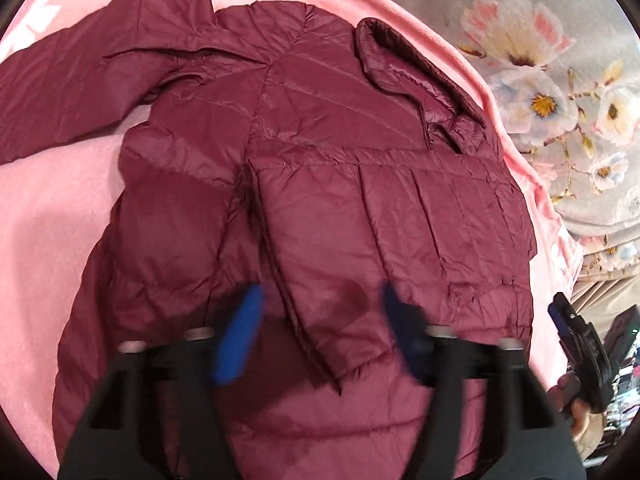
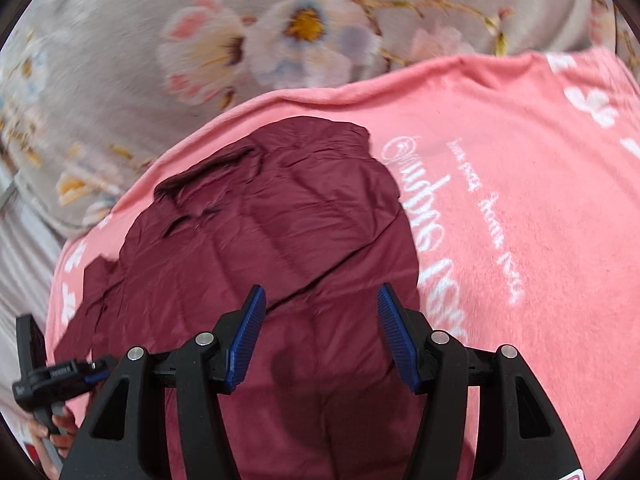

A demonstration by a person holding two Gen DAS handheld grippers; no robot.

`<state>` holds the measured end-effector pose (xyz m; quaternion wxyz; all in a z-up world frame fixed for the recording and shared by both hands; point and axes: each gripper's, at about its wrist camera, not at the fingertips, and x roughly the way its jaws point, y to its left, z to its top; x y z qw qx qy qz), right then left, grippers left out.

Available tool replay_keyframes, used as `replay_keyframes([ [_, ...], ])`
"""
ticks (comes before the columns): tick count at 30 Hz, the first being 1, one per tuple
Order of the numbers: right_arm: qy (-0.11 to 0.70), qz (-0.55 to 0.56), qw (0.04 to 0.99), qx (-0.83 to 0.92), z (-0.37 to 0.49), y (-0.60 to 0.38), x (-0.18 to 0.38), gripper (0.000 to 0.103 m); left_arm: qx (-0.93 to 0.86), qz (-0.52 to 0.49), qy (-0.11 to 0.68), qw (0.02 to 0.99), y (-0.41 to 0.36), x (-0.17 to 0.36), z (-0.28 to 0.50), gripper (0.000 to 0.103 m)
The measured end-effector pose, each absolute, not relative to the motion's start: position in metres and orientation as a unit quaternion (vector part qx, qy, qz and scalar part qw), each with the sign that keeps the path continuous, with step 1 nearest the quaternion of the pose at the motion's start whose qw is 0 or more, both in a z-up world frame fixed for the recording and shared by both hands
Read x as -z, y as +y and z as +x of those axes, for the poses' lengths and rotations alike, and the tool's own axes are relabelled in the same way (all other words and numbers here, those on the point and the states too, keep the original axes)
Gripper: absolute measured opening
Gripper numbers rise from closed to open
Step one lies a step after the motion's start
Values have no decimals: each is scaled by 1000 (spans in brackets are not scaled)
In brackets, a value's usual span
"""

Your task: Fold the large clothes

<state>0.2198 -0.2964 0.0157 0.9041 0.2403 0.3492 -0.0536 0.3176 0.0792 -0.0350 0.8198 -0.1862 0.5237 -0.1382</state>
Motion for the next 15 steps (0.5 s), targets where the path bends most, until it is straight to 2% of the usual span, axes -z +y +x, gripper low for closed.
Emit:
replay_keyframes([
  [1,350,247,902,58,225,-302,-13,57,139,-193,525,817,80,35,322,24],
  [2,350,256,899,61,232,-308,-9,57,139,-199,524,817,82,33,325,9],
  [3,349,266,896,72,242,-317,-5,57,141,-200,518,820,84,28,328,4],
  [4,348,272,894,79,248,-323,-2,56,140,-198,510,825,86,23,330,3],
  [9,345,288,890,77,268,-329,3,37,126,-180,451,865,100,-16,338,1],
  [10,348,284,890,75,273,-327,4,30,122,-176,447,868,101,-19,339,1],
  [11,352,276,891,75,277,-324,5,19,118,-169,447,870,100,-19,339,1],
  [13,359,257,893,84,288,-318,8,5,106,-148,459,869,96,-7,341,1],
  [15,361,246,894,103,294,-318,12,2,93,-130,474,866,90,10,342,1],
])
